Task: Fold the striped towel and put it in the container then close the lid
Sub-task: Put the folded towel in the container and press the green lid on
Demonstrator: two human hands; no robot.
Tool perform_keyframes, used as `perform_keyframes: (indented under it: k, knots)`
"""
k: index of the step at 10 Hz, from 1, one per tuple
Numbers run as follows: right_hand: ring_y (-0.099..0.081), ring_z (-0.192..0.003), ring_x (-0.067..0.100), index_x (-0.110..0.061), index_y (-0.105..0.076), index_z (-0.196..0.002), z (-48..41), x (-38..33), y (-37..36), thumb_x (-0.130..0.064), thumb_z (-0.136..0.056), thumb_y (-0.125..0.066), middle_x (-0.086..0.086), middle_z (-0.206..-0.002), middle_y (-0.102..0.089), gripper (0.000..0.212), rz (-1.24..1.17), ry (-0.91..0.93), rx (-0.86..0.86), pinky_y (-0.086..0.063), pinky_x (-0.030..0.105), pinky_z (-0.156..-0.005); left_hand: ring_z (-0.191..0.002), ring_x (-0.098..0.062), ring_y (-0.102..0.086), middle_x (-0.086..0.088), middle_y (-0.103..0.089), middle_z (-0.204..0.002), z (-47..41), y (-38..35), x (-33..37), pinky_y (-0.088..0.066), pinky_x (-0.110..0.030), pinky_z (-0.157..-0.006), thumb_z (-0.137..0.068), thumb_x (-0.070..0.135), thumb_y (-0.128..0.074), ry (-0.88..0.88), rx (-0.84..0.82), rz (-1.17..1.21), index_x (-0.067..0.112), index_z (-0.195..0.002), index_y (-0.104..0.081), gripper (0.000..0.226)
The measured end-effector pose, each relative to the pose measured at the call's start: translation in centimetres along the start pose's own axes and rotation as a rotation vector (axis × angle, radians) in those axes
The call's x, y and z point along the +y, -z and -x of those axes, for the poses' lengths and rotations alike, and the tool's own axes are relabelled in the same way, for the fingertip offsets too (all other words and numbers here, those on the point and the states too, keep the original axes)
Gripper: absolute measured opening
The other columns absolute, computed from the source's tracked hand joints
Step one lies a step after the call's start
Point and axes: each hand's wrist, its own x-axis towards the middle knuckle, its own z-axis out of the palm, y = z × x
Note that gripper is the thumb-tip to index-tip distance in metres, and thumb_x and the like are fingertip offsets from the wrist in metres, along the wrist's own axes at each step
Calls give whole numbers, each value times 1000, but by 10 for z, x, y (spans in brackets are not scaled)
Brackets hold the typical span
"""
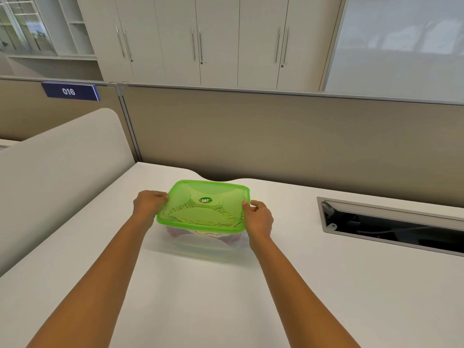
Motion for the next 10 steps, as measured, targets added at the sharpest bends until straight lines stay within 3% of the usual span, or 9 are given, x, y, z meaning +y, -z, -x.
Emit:
perform_keyframes:
  k: [1,2,5,6,8,10]
  knots:
    - [-57,-112,29,-7,-59,-122,11,8,4,-32,-91,-56,13,-119,-64,40,-32,-33,-29,-45,39,-98,-110,-37,-60,-21,-66,-117,5,5,-6,-47,-43,-100,-80,9,-68,61,-12,92,0,-105,-69,27]
    - [-59,-111,31,-6,-61,-118,15,10,6,-30,-89,-59,13,-118,-66,38,-106,-107,-51,-47,44,-98,-100,-34,-62,-24,-65,-117,7,8,-13,-46,-45,-101,-77,6,-71,118,-23,187,-3,-106,-68,30]
    - [-54,-117,29,-8,-58,-121,20,3,5,-28,-92,-56,14,-126,-60,36,-106,-129,-19,-44,35,-95,-113,-33,-59,-19,-66,-119,12,5,-13,-44,-38,-104,-77,8,-72,179,18,248,0,-107,-68,32]
    - [-53,-119,30,-8,-57,-123,22,2,5,-30,-92,-55,14,-127,-60,38,-75,-121,-29,-44,39,-100,-114,-33,-57,-17,-67,-117,24,3,-10,-45,-37,-99,-81,17,-68,76,82,107,3,-107,-69,29]
    - [-52,-121,28,-8,-55,-126,30,0,13,-37,-96,-46,11,-130,-58,43,-47,-109,-97,-41,34,-99,-110,-40,-55,-24,-68,-113,45,3,-6,-44,-38,-90,-93,21,-49,-114,100,-137,0,-107,-69,32]
    - [-53,-112,23,-11,-58,-120,57,4,42,-31,-98,-42,7,-125,-61,34,-6,17,-148,-40,27,-89,-119,-39,-50,-24,-58,-127,67,8,-8,-41,-44,-98,-96,17,-45,-425,94,-386,-4,-124,-55,37]
